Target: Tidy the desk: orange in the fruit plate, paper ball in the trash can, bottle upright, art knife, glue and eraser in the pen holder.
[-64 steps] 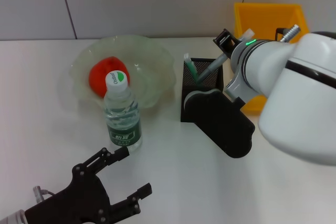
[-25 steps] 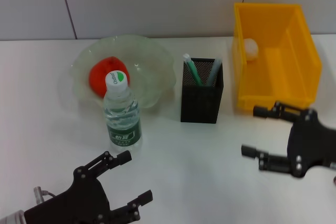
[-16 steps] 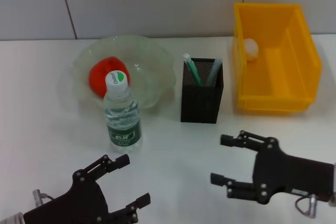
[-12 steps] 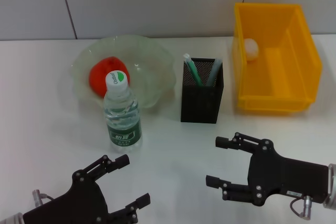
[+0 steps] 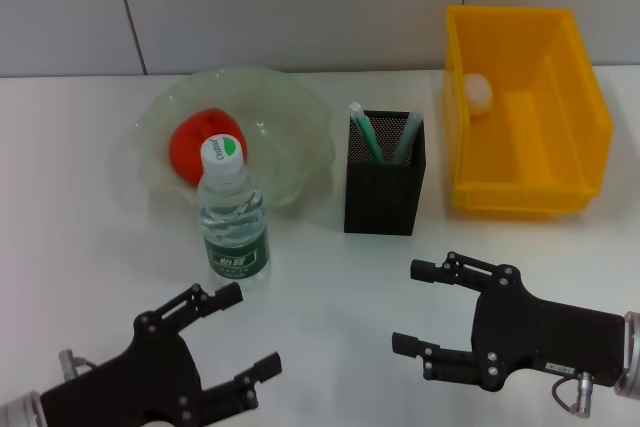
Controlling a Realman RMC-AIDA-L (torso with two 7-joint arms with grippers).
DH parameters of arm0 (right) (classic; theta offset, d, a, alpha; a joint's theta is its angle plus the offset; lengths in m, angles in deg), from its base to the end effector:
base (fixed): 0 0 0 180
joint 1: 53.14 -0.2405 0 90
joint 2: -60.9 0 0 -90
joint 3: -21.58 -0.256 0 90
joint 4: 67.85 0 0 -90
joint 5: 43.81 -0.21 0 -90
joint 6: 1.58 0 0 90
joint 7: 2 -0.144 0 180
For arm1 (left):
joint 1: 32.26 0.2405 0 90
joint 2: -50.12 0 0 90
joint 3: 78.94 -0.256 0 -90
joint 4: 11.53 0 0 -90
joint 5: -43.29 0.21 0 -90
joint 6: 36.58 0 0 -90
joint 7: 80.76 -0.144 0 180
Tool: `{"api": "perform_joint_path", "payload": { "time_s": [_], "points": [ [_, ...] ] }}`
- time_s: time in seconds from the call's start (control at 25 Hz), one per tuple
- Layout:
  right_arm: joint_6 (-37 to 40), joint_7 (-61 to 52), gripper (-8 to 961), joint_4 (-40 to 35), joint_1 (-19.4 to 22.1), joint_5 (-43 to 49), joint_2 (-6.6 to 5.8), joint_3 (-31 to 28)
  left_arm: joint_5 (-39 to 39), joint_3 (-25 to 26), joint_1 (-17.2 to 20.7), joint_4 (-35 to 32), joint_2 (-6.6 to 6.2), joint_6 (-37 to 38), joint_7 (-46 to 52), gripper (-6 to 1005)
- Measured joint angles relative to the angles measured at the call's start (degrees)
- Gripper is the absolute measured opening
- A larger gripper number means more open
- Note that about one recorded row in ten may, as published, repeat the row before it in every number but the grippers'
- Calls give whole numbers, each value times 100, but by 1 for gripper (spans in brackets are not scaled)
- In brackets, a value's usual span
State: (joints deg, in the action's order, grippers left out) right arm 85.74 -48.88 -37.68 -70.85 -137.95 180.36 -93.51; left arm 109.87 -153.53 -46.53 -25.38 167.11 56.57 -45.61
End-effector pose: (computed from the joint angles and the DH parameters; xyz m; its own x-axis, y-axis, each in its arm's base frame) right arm 0.2750 0.2638 -0.0446 0.8047 -0.0078 -0.5937 -0.2125 -0.9374 -0.2758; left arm -0.3016 0.2162 -0.0473 0.6941 0.0480 0.7183 0.3631 -0.8849 -0.2918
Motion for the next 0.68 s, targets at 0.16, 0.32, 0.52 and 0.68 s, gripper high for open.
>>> {"api": "perform_joint_path", "payload": {
  "time_s": [0.16,0.32,0.52,0.68],
  "points": [
    [-5,-13,782,-3,-2,0,-1,2,-3,6,-40,-16,-32,-14,51,829],
    [-7,-15,782,-5,3,0,-1,1,-2,8,-56,-20,-33,-16,52,829],
    [7,-16,782,-9,23,-40,-6,-15,3,7,-66,-22,-26,-18,45,829],
    [23,-6,782,-11,42,-124,-12,-22,4,6,-67,-22,-26,-18,45,829]
  ]
}}
